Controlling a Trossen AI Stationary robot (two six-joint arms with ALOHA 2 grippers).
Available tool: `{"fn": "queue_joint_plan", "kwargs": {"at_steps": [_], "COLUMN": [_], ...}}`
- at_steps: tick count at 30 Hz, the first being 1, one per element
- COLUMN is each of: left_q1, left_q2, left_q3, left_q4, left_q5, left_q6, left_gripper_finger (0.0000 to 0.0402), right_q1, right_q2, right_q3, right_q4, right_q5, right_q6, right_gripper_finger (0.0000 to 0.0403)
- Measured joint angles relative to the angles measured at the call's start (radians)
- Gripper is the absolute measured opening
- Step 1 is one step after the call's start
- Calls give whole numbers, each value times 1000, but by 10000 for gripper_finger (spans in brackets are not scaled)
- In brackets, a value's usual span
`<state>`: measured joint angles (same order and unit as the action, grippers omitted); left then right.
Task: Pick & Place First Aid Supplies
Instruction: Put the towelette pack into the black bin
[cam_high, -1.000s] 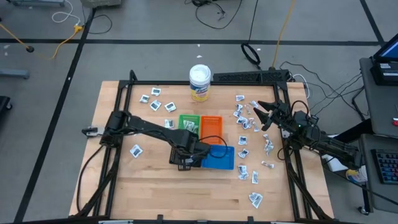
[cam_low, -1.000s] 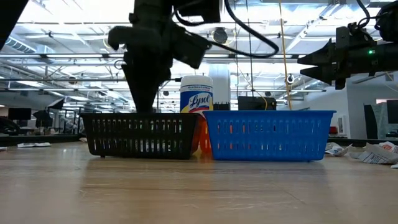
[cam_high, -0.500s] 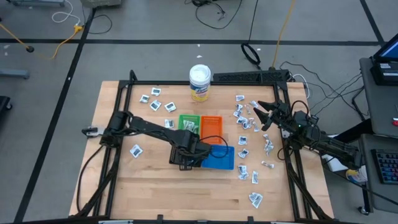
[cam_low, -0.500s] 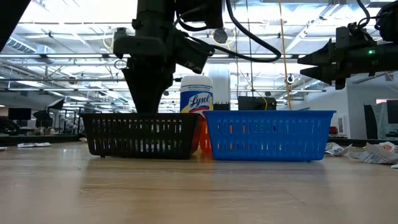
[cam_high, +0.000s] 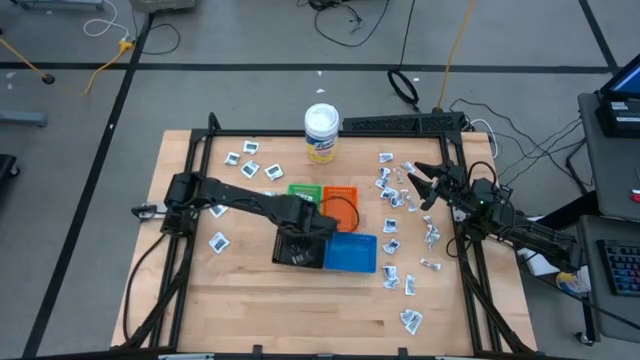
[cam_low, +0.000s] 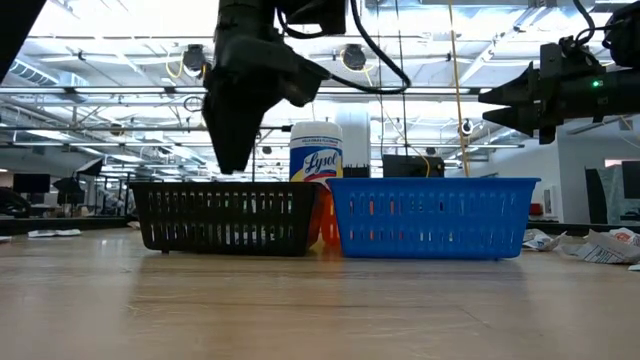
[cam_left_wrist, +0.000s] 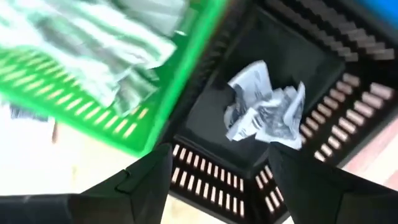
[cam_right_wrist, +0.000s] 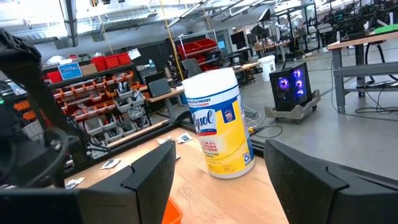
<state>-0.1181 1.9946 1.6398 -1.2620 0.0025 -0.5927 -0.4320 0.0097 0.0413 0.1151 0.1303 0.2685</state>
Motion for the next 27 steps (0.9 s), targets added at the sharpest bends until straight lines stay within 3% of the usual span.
{"fn": "queue_joint_plan", "kwargs": {"at_steps": [4,7,13,27], "left_q1": [19,18,-2,-34], "left_q2": [-3,-49,-214,-544], "left_q3": [-2,-58,-287,-781], "left_q4": [1,43,144,156], "left_q5": [14,42,79,77], "left_q6": [-176,-213,-263,-372], "left_gripper_finger": [273,273,273,273], "right_q1": [0,0,0,0], "right_q2": [0,0,0,0], "right_q3": [0,0,0,0], "right_q4": [0,0,0,0], "right_q5": [0,0,0,0], "right_q6": [0,0,0,0], "right_gripper_finger": [242,242,242,243]}}
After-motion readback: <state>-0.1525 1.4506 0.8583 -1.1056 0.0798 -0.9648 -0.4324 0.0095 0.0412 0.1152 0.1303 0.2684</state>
